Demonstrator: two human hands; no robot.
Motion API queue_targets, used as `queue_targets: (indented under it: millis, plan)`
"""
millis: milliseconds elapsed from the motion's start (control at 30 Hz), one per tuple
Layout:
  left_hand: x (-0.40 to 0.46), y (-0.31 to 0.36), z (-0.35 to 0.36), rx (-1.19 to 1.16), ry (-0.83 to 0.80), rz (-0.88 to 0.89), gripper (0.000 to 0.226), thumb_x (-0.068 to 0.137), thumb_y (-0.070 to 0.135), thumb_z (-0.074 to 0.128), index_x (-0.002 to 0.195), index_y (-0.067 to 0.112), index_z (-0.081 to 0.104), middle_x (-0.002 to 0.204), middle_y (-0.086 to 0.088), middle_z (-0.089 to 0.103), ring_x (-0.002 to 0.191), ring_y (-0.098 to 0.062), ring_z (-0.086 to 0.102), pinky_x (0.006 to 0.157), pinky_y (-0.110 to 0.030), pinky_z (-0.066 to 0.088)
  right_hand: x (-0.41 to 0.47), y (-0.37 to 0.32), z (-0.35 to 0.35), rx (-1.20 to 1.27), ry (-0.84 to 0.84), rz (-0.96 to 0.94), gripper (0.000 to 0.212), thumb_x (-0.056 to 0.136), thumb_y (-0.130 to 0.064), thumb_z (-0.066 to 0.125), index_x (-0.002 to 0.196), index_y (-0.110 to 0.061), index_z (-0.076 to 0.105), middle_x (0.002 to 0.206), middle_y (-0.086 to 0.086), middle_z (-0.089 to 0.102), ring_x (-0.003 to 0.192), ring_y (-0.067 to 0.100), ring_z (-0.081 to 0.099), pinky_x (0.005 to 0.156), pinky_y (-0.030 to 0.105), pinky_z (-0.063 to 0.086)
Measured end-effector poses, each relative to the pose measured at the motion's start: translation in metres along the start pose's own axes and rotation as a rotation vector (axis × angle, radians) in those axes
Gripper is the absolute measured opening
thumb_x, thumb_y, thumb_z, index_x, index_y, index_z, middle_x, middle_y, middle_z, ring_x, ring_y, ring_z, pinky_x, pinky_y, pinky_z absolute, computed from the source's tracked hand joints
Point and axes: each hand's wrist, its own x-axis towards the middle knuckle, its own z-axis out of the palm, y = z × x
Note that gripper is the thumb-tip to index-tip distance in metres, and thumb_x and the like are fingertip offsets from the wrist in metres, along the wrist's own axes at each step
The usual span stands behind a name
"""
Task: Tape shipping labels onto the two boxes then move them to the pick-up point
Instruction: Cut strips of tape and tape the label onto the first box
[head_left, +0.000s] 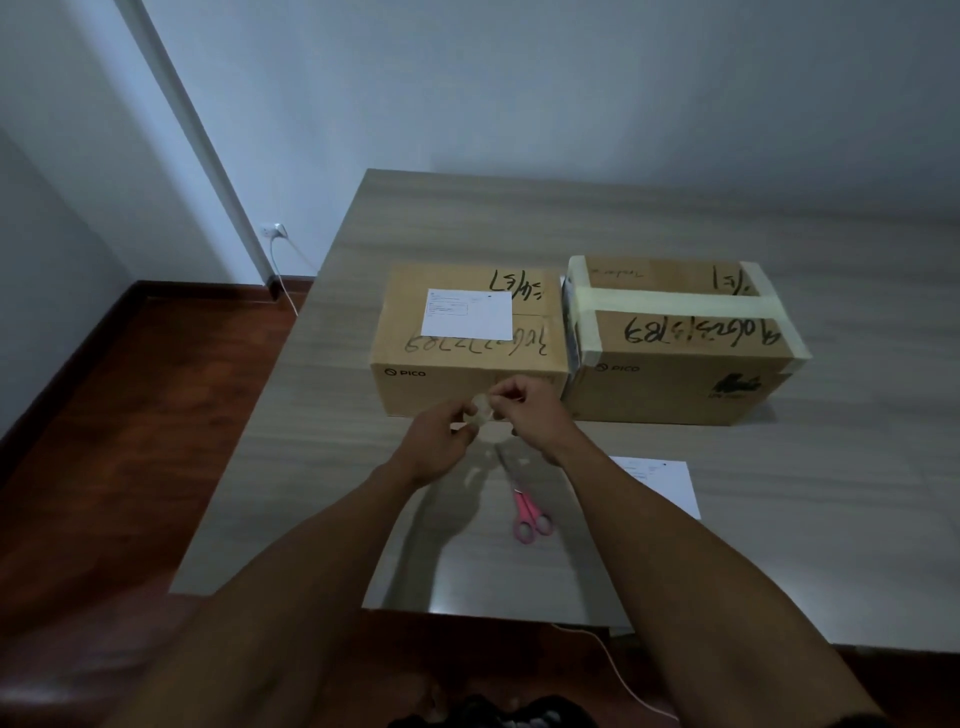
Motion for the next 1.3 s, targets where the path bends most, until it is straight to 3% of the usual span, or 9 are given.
queue_targets:
  millis: [167,333,500,600,700,833,933,1134,1300]
  plan:
    - [0.001,-0.003,0.001,-0.028,-0.052,-0.018,0.012,0.091,0.028,0.065,0.103,0.027,0.066,0.106,0.008,0.071,0.103,-0.013,0.065,0.094,-0.043,0.055,0.005,0.003,-0.002,-0.011,-0.033,0.010,0.009,0.100,-0.006,0.063,0.095,-0.002,0.069,0.085,0.013,0.067,0.079,0.020,0.063,0.054,0.012,0.044]
    - [0.000,0.004,0.002,-0.086,-0.013,-0.039,0.011,0.092,0.034,0.070,0.084,0.027,0.067,0.092,0.010,0.072,0.093,-0.006,0.066,0.084,-0.031,0.052,0.008,0.007,0.000,-0.115,-0.088,0.009,0.028,0.105,-0.014,0.055,0.084,0.000,0.067,0.083,0.014,0.067,0.070,0.013,0.058,0.063,0.026,0.043]
    - [0.001,0.001,0.005,-0.124,-0.044,-0.044,0.022,0.095,0.035,0.069,0.074,0.030,0.067,0.108,-0.006,0.075,0.085,-0.006,0.065,0.078,-0.029,0.045,0.011,0.007,-0.001,-0.181,-0.137,0.028,0.032,0.106,-0.014,0.049,0.079,-0.001,0.059,0.083,0.020,0.060,0.065,0.009,0.056,0.055,0.014,0.041]
    - [0.000,0.001,0.004,-0.144,-0.074,-0.060,0.022,0.094,0.037,0.068,0.072,0.032,0.068,0.123,-0.013,0.071,0.106,-0.016,0.068,0.084,-0.029,0.044,0.015,0.009,-0.003,-0.191,-0.149,0.042,0.035,0.103,-0.015,0.054,0.079,0.007,0.064,0.085,0.024,0.065,0.071,0.012,0.062,0.064,0.030,0.045]
    - [0.000,0.001,0.004,-0.177,-0.085,-0.071,0.023,0.094,0.033,0.069,0.071,0.030,0.068,0.127,-0.010,0.071,0.121,-0.019,0.064,0.091,-0.033,0.047,0.014,0.009,-0.006,-0.234,-0.153,0.014,0.043,0.102,-0.015,0.058,0.060,-0.013,0.057,0.078,0.015,0.064,0.081,0.019,0.070,0.065,0.032,0.044]
    - [-0.001,0.000,0.008,-0.185,-0.065,-0.117,0.031,0.097,0.039,0.068,0.073,0.019,0.067,0.080,0.002,0.070,0.073,-0.013,0.062,0.072,-0.031,0.044,0.016,0.007,-0.003,-0.295,-0.159,-0.034,0.048,0.104,-0.015,0.053,0.059,-0.013,0.036,0.068,0.011,0.042,0.068,0.026,0.055,0.064,0.035,0.048]
    - [0.001,-0.002,0.009,-0.180,-0.012,-0.174,0.044,0.095,0.047,0.069,0.077,0.007,0.066,0.081,-0.009,0.071,0.076,-0.018,0.064,0.071,-0.034,0.047,0.019,0.006,0.000,-0.292,-0.150,-0.096,0.044,0.103,-0.015,0.049,0.063,-0.016,0.031,0.064,0.008,0.026,0.064,0.018,0.033,0.069,0.039,0.043]
    - [0.007,-0.002,0.006,-0.154,0.024,-0.277,0.064,0.089,0.063,0.065,0.064,0.004,0.058,0.081,-0.020,0.071,0.079,-0.030,0.071,0.070,-0.042,0.056,0.021,-0.002,-0.001,-0.264,-0.097,-0.102,0.035,0.103,-0.016,0.049,0.069,-0.012,0.044,0.068,0.008,0.043,0.065,0.018,0.041,0.065,0.035,0.038]
    - [0.008,0.010,0.001,-0.194,-0.049,-0.273,0.046,0.077,0.059,0.064,0.065,0.014,0.062,0.067,-0.006,0.055,0.064,-0.018,0.051,0.066,-0.036,0.044,0.023,-0.004,-0.006,-0.246,-0.102,-0.106,0.036,0.101,-0.008,0.046,0.071,0.011,0.045,0.082,0.040,0.049,0.070,0.021,0.039,0.066,0.035,0.036]
